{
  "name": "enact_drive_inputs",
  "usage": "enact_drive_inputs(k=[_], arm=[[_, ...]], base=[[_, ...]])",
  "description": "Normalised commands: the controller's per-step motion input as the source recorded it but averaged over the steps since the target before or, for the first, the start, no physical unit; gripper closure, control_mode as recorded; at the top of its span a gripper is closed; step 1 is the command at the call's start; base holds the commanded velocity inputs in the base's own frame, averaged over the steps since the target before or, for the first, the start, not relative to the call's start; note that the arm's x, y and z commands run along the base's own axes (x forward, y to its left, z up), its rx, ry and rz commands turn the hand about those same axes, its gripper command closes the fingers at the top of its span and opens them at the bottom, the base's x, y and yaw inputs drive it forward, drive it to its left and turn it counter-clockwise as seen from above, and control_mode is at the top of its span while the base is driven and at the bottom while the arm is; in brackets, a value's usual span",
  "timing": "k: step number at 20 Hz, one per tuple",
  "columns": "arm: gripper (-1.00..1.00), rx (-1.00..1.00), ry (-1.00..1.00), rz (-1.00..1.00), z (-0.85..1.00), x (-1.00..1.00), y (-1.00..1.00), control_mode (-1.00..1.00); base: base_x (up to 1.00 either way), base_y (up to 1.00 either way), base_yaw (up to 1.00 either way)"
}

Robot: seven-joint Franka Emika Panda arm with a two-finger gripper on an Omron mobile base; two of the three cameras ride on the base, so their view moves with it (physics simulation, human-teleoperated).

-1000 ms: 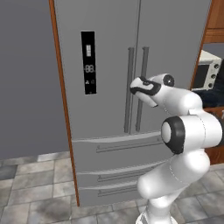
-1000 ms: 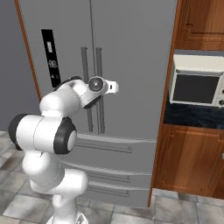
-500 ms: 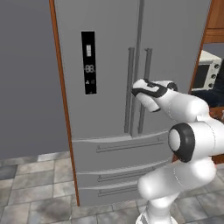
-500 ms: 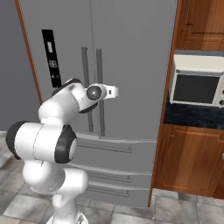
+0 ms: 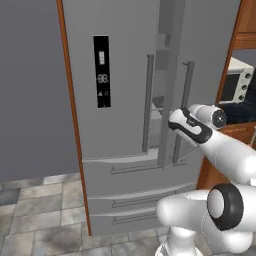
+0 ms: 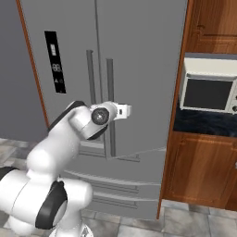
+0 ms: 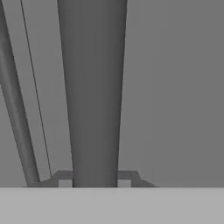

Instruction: Take the cakes from the fridge and place them on the empty tray on the dining counter.

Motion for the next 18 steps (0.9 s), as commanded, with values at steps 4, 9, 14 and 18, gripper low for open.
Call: enact_drive_inputs(k=[4, 9, 14, 18], arm=[[1.00, 0.01, 0.19, 0.00, 0.00, -0.63, -0.97, -1.00], [1.00, 0.01, 0.16, 0.00, 0.00, -0.56, -1.00, -1.00], [1.00, 0.00, 0.03, 0.00, -0.01, -0.53, -0.90, -1.00], [1.00, 0.00, -0.02, 0.00, -0.09, -0.39, -0.75, -1.00]], base=[[0.00, 0.00, 0.00], [0.00, 0.00, 0.00], [0.00, 0.00, 0.00], [0.00, 0.00, 0.00]])
